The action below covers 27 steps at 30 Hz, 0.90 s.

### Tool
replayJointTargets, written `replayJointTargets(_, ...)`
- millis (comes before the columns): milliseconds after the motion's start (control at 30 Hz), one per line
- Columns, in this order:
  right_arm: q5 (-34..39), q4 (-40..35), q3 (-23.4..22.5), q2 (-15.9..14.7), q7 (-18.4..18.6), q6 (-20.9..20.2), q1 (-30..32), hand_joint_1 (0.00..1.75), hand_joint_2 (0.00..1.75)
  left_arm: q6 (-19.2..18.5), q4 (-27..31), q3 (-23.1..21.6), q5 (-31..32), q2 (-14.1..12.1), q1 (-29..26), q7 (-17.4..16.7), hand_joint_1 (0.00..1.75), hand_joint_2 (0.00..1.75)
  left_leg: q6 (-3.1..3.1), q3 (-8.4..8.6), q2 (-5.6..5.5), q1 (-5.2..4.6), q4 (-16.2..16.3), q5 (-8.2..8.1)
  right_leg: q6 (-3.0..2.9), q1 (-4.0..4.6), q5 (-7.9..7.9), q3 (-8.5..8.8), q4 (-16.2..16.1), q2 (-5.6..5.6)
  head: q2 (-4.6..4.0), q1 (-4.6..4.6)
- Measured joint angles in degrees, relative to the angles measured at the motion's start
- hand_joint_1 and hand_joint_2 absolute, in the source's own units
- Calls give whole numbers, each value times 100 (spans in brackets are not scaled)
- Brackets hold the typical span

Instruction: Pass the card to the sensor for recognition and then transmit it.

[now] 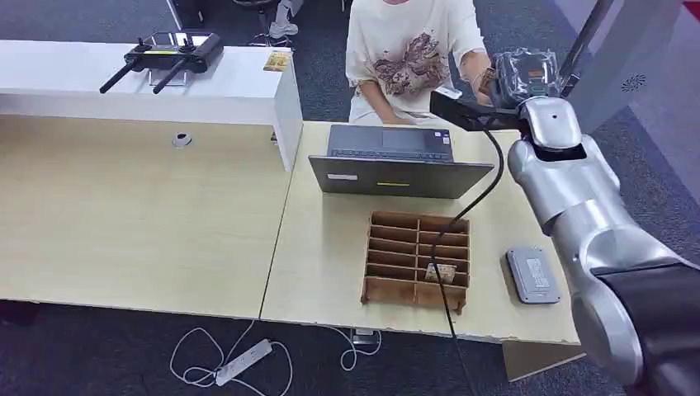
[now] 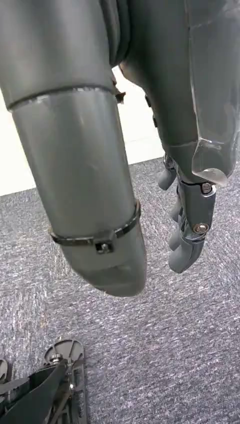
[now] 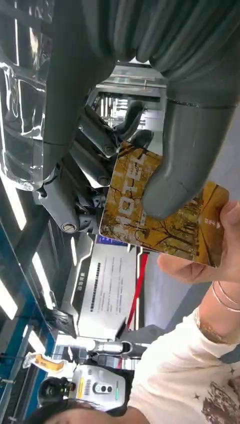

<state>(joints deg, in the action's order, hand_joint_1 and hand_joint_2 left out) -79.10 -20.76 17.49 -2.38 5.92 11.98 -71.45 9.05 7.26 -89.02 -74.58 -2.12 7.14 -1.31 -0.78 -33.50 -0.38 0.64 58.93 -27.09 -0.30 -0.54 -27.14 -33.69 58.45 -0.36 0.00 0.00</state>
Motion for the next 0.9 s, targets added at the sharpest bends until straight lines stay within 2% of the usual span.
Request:
replayJointTargets(133,33,0,-26,-2,-35,72,2,175,175,0,0,0,0,0,0,0,0,0,0,0,0,0,0,0,0,0,0,0,0,0,0,0)
replayJointTargets(233,236,-2,-136,-2,-197,346,26,175,175,2,0,0,-20,0,0,0,0,0,0,0,0,0,0,0,0,0,0,0,0,0,0,0)
replayJointTargets(300,459,-11,-256,-2,-398,591,62,175,175,11,0,0,-53,0,0,0,0,0,0,0,0,0,0,0,0,0,0,0,0,0,0,0)
replayJointTargets(367,862,-90,-446,-2,-777,789,126,175,175,15,0,0,-109,0,0,13,0,0,0,0,0,0,0,0,0,0,0,0,0,0,0,0)
replayJointTargets(467,1461,-232,-798,-2,-1281,837,227,175,175,20,0,0,-166,0,0,17,0,0,0,0,0,0,0,0,0,0,0,0,0,0,0,0)
replayJointTargets(600,2478,-437,-1275,-4,-1968,439,373,175,175,50,0,0,-238,0,-3,17,0,0,0,0,0,0,0,0,0,0,0,0,-2,0,0,-2)
replayJointTargets(667,3260,-636,-1605,-70,-2379,-79,480,175,175,63,0,0,-291,0,-7,17,0,0,0,-1,-2,0,0,0,0,0,0,1,-2,-2,0,0)
replayJointTargets(733,3643,-724,-1732,-94,-2560,-368,536,175,175,68,0,0,-328,0,-11,17,0,0,0,0,-1,0,1,0,0,0,0,-1,-3,-1,0,-2)
replayJointTargets(800,4472,-987,-1953,-214,-2889,-1032,725,175,175,92,0,0,-376,2,-15,17,0,0,0,1,-13,0,2,0,0,0,0,1,-5,-11,0,2)
replayJointTargets(900,5266,-1529,-2050,-463,-3036,-1344,1151,175,175,122,0,0,-431,7,-57,20,0,0,1,-2,-29,-1,2,-1,3,-1,-2,7,-7,-26,0,-2)
